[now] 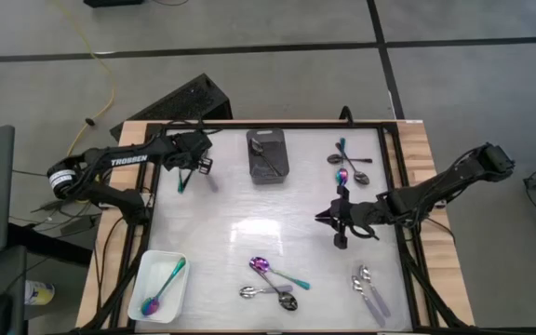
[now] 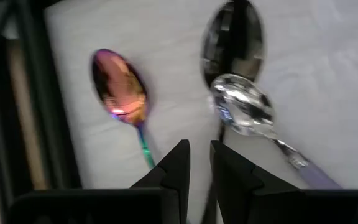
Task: Sort silverware by color (type)
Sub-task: Put the black spoon into the black bin
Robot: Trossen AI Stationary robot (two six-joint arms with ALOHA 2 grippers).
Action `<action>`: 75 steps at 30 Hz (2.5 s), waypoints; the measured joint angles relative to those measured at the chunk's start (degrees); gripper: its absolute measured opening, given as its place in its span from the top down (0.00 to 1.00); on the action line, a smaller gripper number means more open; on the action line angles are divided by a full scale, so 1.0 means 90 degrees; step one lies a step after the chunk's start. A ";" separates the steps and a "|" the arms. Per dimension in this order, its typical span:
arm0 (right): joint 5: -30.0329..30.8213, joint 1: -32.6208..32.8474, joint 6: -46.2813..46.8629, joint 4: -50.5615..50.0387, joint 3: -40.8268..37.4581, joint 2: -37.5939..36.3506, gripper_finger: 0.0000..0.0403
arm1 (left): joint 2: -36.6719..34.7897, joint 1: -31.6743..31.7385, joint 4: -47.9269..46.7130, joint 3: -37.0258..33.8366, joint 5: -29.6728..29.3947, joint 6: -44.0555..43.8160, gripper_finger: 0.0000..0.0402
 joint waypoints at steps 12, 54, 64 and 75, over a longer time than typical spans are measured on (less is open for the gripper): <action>0.0013 0.0089 0.0017 -0.0003 0.0000 0.0000 0.84 | 0.0005 -0.0355 0.0125 -0.0159 0.0109 0.0040 0.88; 0.0015 0.0218 0.0330 -0.0029 0.0000 0.0000 0.84 | 0.0007 0.0144 0.0520 -0.0374 0.0675 0.0758 0.57; 0.0015 0.0216 0.0335 -0.0033 0.0000 0.0002 0.84 | 0.0005 0.0183 0.0804 -0.0645 0.0782 0.0696 0.57; 0.0015 0.0299 0.0344 -0.0116 0.0000 0.0002 0.84 | -0.0018 0.0183 0.1489 -0.1278 0.0812 0.0534 0.57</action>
